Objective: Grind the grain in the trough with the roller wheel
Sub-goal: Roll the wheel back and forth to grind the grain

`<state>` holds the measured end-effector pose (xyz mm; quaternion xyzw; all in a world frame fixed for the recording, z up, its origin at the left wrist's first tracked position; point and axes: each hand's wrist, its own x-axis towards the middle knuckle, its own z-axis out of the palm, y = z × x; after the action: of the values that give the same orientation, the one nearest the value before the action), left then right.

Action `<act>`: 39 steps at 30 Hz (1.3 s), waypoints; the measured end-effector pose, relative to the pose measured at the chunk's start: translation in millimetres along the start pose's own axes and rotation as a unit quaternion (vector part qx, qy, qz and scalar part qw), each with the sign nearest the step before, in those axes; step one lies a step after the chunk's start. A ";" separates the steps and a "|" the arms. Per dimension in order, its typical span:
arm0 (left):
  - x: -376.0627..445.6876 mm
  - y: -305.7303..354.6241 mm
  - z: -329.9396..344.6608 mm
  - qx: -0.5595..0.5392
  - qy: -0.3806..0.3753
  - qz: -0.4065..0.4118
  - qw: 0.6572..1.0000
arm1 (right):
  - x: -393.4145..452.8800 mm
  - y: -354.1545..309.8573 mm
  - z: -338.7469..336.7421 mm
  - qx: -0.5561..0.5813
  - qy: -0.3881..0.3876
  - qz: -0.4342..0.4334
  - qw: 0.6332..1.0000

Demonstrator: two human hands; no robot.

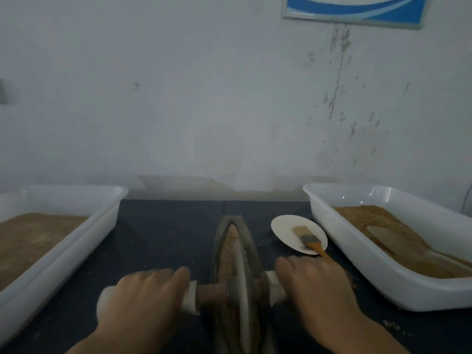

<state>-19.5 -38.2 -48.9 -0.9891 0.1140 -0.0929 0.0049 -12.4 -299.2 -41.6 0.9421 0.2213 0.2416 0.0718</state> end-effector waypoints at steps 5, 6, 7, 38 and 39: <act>-15.4 2.7 -2.9 0.029 0.074 0.015 0.997 | -4.3 -2.0 -6.8 -0.018 0.021 0.002 1.000; -7.9 0.8 3.8 0.032 0.056 0.003 0.998 | 1.4 0.3 -0.6 -0.012 0.000 -0.008 1.000; 3.9 -1.3 10.3 0.039 0.051 -0.011 0.998 | 10.1 2.8 7.7 -0.009 -0.025 -0.016 1.000; 86.6 -10.8 27.9 0.033 0.094 -0.070 0.993 | 83.0 14.6 45.5 -0.064 -0.011 0.064 0.996; 84.2 -10.5 27.7 0.032 0.088 -0.071 0.993 | 83.9 13.6 45.3 -0.061 -0.003 0.058 0.996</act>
<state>68.5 -47.4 -60.5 -0.9820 0.0403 -0.1835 0.0194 80.7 -274.7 -42.3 0.9480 0.1514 0.2550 0.1155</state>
